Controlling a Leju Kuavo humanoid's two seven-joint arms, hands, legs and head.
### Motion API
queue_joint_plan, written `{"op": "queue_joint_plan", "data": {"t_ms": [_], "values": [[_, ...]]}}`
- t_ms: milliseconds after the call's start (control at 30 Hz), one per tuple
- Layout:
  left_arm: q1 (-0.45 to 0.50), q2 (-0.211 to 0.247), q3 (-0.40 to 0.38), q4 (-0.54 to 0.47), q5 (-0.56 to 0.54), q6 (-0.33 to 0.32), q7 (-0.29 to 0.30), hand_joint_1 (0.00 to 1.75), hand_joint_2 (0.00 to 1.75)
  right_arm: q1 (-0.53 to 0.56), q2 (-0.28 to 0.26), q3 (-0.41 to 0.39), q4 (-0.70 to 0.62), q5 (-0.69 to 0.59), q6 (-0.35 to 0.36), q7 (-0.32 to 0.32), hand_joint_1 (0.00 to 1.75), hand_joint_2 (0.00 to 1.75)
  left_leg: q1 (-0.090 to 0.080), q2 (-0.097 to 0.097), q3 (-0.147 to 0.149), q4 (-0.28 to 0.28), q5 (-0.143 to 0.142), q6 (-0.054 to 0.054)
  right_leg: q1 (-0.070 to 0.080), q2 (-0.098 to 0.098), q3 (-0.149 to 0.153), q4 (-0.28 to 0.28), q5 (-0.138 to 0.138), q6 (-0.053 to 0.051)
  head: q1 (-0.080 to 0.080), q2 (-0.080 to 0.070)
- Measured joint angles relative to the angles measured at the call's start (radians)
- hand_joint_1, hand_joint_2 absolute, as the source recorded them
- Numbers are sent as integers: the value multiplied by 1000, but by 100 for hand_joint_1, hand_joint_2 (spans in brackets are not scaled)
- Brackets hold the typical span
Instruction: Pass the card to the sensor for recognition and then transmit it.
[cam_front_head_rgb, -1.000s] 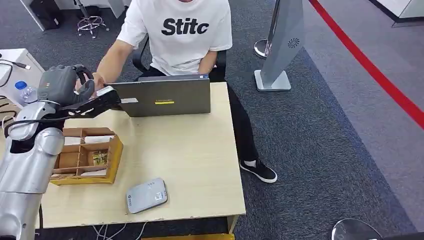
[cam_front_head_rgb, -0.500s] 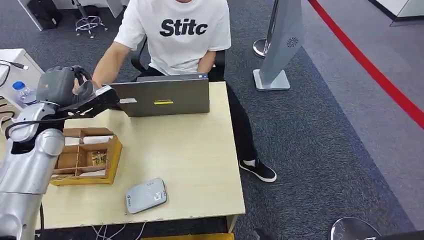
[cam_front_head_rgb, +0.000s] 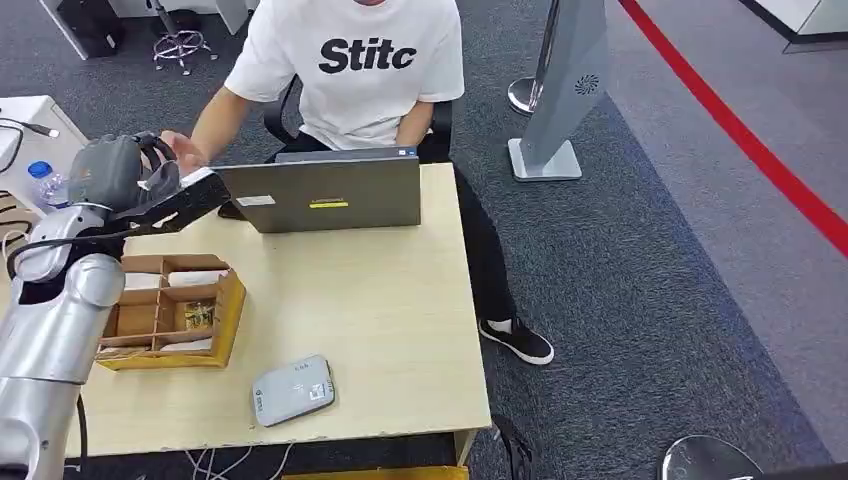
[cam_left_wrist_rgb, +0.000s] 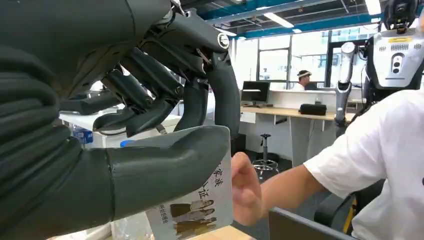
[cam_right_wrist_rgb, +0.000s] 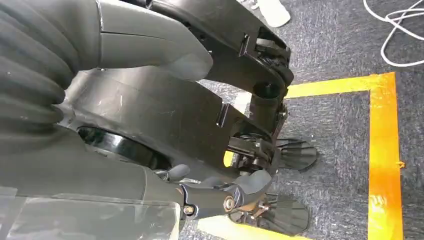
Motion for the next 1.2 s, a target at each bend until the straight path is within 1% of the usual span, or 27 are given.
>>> {"op": "queue_joint_plan", "data": {"t_ms": [400, 500, 767, 833, 867, 900, 933, 967, 1000, 1033, 1067, 1100, 1133, 1167, 1200], "values": [[-1, 1, 0, 5, 0, 0, 0, 175, 175, 0, 0, -1, -5, 0, 0, 0, 0, 175, 0, 0, 0, 0, 0, 0, 0, 0, 0, 0, 0, 0, 0, 0], [2, -1, 0, 6, 30, 15, -23, 175, 175, 3, 0, -4, -3, -2, 2, -6, 0, 175, 0, 0, 0, 0, 0, 0, 0, 0, 0, 0, 0, 0, 0, 0], [4, -2, 0, 6, 36, 20, -28, 175, 175, 4, 0, -5, -3, -2, 3, -9, 0, 175, 0, 0, 0, 0, 0, 0, 0, 0, 0, 0, 0, 0, 0, 0], [34, -10, 0, -5, 88, 55, -58, 175, 175, 16, 0, -11, 5, -4, 10, -24, 0, 175, 0, 0, 0, 0, 0, 0, 0, 0, 0, 0, 0, 0, 0, 0], [94, -17, -4, -60, 129, 77, -79, 175, 175, 29, 0, -20, 13, -6, 12, -30, 0, 175, 0, 0, 0, 0, 0, 0, 0, 0, 0, 0, 0, 0, 0, 0], [160, -21, -21, -130, 148, 90, -98, 175, 175, 40, 0, -26, 20, -11, 15, -50, 0, 175, 0, 0, -1, 0, -1, 0, 0, 0, 0, 0, 0, 0, 0, 0], [320, -42, -26, -281, 275, 52, -136, 175, 175, 51, 2, -59, 20, -104, -1, -105, 0, 175, -4, 3, 2, -2, -5, 2, -4, 2, 2, -1, -2, 2, -1, 0], [422, -59, -27, -352, 291, 86, -174, 175, 175, 60, 3, -85, 20, -142, 0, -129, 0, 175, -6, 6, 7, -3, -7, 4, -5, 5, 5, -1, -5, 4, -1, 0], [524, -68, -33, -401, 280, 147, -210, 175, 175, 74, 4, -105, 19, -178, 10, -162, 0, 175, -7, 8, 11, -4, -10, 4, -6, 7, 6, -1, -7, 6, -1, 0], [621, -76, -48, -439, 276, 206, -235, 175, 175, 90, 5, -129, 17, -224, 29, -207, 0, 175, -7, 10, 12, -3, -12, 4, -6, 9, 7, -1, -10, 5, -2, 0], [711, -75, -66, -473, 279, 247, -244, 175, 175, 109, 8, -161, 15, -272, 48, -262, 0, 175, -7, 10, 10, -3, -13, 5, -6, 9, 5, -1, -10, 5, 0, 0], [775, -74, -72, -509, 296, 268, -242, 175, 175, 127, 11, -193, 15, -305, 36, -317, 0, 175, -7, 10, 9, -2, -13, 5, -6, 9, 3, -2, -11, 6, 0, 0], [815, -71, -72, -540, 307, 271, -237, 175, 175, 150, 8, -221, 16, -337, 34, -370, 0, 175, -7, 8, 8, -2, -14, 6, -6, 7, 3, -2, -12, 8, 0, 0], [849, -63, -72, -572, 314, 262, -237, 175, 175, 187, -11, -263, 13, -378, 50, -421, 0, 175, -7, 1, 7, -3, -14, 6, -6, 1, 6, -2, -16, 10, 0, 0], [875, -59, -72, -597, 314, 243, -237, 175, 175, 218, -19, -302, 9, -401, 88, -453, 0, 175, -7, -4, 8, -3, -16, 8, -6, -5, 9, -3, -17, 10, 0, 0]]}}
